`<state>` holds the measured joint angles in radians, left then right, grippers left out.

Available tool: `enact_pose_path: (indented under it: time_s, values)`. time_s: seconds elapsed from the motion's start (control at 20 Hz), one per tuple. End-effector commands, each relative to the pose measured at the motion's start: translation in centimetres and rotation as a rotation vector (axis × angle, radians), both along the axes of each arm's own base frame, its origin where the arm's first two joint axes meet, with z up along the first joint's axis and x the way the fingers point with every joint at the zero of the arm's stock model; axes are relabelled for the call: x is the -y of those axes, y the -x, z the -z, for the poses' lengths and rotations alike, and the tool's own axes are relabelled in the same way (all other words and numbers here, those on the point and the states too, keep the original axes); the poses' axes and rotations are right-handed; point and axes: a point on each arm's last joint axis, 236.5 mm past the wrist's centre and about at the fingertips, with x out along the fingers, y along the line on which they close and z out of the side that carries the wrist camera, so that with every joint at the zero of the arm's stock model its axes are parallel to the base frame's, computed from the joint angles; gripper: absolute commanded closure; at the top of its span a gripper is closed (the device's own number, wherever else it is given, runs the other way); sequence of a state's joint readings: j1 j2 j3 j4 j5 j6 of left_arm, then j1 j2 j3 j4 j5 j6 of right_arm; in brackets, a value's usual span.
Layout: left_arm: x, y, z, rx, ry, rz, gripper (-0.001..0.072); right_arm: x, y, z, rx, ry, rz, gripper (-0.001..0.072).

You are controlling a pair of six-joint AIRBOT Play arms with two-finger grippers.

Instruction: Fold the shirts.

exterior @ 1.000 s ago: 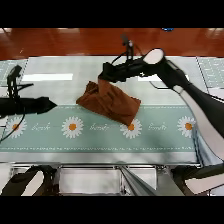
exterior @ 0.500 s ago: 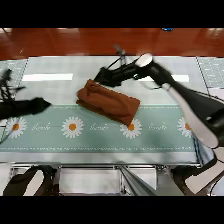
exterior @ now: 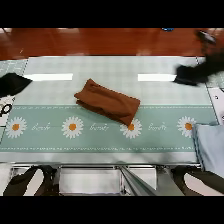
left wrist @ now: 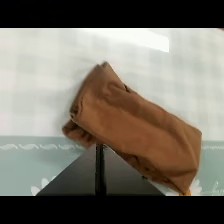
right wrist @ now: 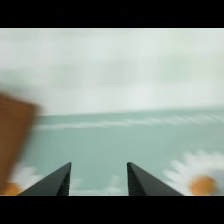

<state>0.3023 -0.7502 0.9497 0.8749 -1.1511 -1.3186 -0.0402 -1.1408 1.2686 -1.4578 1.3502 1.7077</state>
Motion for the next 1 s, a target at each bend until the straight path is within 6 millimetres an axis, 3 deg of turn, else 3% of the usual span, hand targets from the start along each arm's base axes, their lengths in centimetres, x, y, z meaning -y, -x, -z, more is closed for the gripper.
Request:
enact_pose_path:
  time_s: [0.0,0.1,0.15,0.25,0.45,0.75,0.95]
  values:
    - [2.7,1.0,3.1,-0.066,0.03,0.068,0.0694,6.6,7.3,5.0,0.011,0.09,0.259,0.0305]
    - [4.1,1.5,5.1,-0.1,0.038,0.099,0.0694,1.3,8.7,9.8,0.007,-0.169,0.25,0.0305]
    - [4.7,1.9,5.9,-0.116,0.046,0.113,0.0694,-1.9,8.4,11.3,0.021,-0.304,0.234,0.0306]
    - [6.0,2.7,7.3,-0.15,0.066,0.144,0.0694,-6.1,7.5,13.1,0.023,-0.492,0.248,0.0306]
    - [6.8,3.4,9.0,-0.187,0.071,0.163,0.0694,-12.6,5.8,16.2,-0.085,-0.683,0.194,0.0306]
    - [6.7,3.2,9.1,-0.186,0.071,0.157,0.0694,-19.2,3.5,19.2,-0.224,-0.805,0.098,0.0306]
    - [6.7,3.2,9.4,-0.196,0.072,0.157,0.0694,-22.5,1.7,19.0,-0.235,-0.813,0.011,0.0307]
